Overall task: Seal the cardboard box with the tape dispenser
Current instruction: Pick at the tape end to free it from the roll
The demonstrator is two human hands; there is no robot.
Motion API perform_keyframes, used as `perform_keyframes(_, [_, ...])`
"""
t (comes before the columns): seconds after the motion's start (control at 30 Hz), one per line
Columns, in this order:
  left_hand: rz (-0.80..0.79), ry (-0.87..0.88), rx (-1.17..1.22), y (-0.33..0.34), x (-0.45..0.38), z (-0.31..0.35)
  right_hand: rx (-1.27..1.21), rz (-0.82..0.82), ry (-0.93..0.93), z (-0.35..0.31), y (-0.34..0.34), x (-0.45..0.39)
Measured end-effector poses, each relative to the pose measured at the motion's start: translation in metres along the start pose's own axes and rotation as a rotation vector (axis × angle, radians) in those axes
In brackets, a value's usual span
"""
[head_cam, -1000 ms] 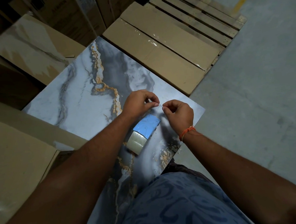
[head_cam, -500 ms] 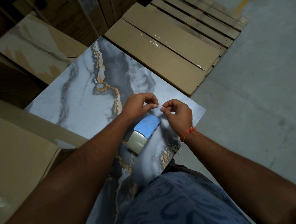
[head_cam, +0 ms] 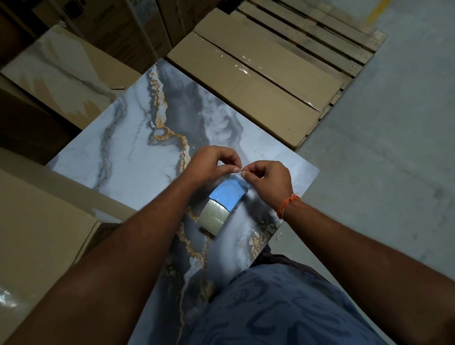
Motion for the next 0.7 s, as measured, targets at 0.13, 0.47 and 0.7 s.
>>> perform_keyframes(0.13, [-0.05, -0.034, -0.004, -0.004, 0.008, -0.001, 0.02, -0.026, 0.001, 0.0, 0.008, 0.006])
perform_keyframes(0.47, [-0.103, -0.214, 0.007, -0.005, 0.02, -0.006, 0.06, -0.107, -0.015, 0.001, 0.015, 0.02])
perform_keyframes(0.7, [0.155, -0.74, 0.259, 0.006, 0.038, -0.012, 0.049, -0.15, 0.014, -0.005, 0.01, 0.026])
Point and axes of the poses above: each hand's wrist, its own x-axis away from the middle knuckle, its own y-axis out of the palm, z = x × y, the point moved 4 cm from there along -x, towards the middle knuckle, and after that the axes turned 9 degrees about x, right-handed, at the moved point
